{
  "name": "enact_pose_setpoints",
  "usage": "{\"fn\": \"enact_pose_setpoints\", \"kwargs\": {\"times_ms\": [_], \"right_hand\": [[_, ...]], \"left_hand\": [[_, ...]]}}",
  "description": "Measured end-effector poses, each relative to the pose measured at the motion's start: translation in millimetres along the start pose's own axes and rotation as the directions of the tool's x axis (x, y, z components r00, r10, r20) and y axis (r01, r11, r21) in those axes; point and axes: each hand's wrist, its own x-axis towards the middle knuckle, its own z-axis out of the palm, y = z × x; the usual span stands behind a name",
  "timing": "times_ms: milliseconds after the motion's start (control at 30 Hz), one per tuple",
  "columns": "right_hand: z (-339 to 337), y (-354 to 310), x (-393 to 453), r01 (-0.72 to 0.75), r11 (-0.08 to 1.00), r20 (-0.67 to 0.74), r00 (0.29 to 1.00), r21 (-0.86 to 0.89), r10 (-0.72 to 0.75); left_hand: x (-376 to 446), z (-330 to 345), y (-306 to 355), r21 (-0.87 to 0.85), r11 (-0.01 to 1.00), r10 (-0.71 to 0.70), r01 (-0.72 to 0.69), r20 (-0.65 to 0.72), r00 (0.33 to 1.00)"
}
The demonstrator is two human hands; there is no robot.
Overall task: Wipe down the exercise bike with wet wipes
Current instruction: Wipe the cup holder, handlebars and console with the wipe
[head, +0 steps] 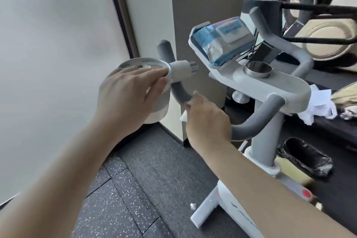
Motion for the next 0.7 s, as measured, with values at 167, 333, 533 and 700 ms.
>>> {"fn": "enact_pose_setpoints", "kwargs": {"times_ms": [167,333,533,700], "right_hand": [[12.3,-8.9,9.5,0.099,0.994,-0.016,0.995,-0.047,-0.099],[6.4,39.0,-38.1,0.403,0.892,-0.049,0.906,-0.204,-0.42],[7.4,7.6,16.0,0.588,0.687,0.082,0.781,-0.426,-0.619],[10.8,52.8,-10.2,0.683,0.641,0.026,0.691,-0.351,-0.722]], "left_hand": [[-0.3,-0.8,-0.6,-0.015,1.0,-0.012,0.013,0.021,1.0],[-0.2,0.0,2.1,-0.003,1.0,-0.019,0.019,0.006,1.0],[0.0,-3.5,3.4,-0.031,0.999,-0.031,0.031,0.026,0.999],[-1.8,-1.6,2.8,-0.03,0.999,-0.03,0.03,0.005,1.0]]}}
